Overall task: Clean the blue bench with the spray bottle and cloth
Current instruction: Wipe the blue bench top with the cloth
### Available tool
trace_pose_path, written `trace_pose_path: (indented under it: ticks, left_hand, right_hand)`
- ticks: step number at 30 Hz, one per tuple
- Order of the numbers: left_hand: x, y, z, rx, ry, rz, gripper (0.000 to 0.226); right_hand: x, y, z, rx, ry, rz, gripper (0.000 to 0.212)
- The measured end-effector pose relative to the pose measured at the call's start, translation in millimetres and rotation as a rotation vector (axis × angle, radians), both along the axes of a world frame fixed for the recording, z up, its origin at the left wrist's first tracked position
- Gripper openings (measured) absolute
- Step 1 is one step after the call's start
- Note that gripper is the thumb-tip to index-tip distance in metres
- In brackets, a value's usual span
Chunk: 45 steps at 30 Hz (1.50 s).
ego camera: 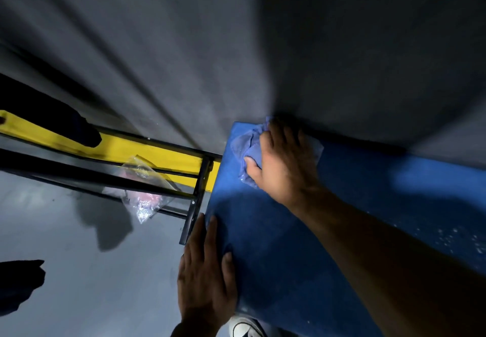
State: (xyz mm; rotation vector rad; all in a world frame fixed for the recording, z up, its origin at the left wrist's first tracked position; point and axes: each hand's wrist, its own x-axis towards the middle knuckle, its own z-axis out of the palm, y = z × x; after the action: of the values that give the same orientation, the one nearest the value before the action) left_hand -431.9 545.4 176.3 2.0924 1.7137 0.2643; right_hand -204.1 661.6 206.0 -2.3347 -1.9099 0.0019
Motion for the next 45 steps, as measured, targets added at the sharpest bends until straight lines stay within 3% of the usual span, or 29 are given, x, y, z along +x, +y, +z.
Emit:
trace_pose_path:
  ticks: [6, 17, 20, 24, 29, 32, 34, 41, 45]
  left_hand:
    - [-1, -1, 1, -0.02, -0.016, 0.007, 0.068]
    - [-4, -1, 6, -0.03, -0.061, -0.013, 0.068]
    - [-4, -1, 7, -0.023, -0.033, -0.021, 0.068]
    - [8, -1, 8, -0.007, 0.074, -0.037, 0.07]
    - [36, 3, 10, 0.034, 0.119, 0.012, 0.07]
    - [41, 2, 7, 0.069, 0.138, 0.041, 0.07]
    - [41, 2, 4, 0.105, 0.12, 0.05, 0.071]
    - [41, 1, -6, 0.17, 0.114, 0.058, 0.071]
    - [42, 1, -6, 0.147, 0.121, 0.069, 0.071]
  right_hand:
    - [-10, -41, -3, 0.007, 0.184, 0.009, 0.065]
    - [-51, -219, -1, -0.032, 0.241, -0.008, 0.067]
    - [-47, -249, -7, 0.025, 0.195, 0.074, 0.057]
    - [-10, -270, -20, 0.09, 0.046, 0.404, 0.04]
    - [28, -249, -20, 0.04, -0.121, 0.662, 0.041]
    - [45, -217, -8, -0.149, -0.153, 0.69, 0.087]
    - [48, -186, 1, -0.23, -0.111, 0.662, 0.099]
    - [26, -83, 6, -0.206, 0.087, 0.453, 0.089]
    - [13, -28, 8, -0.257, 0.081, 0.228, 0.092]
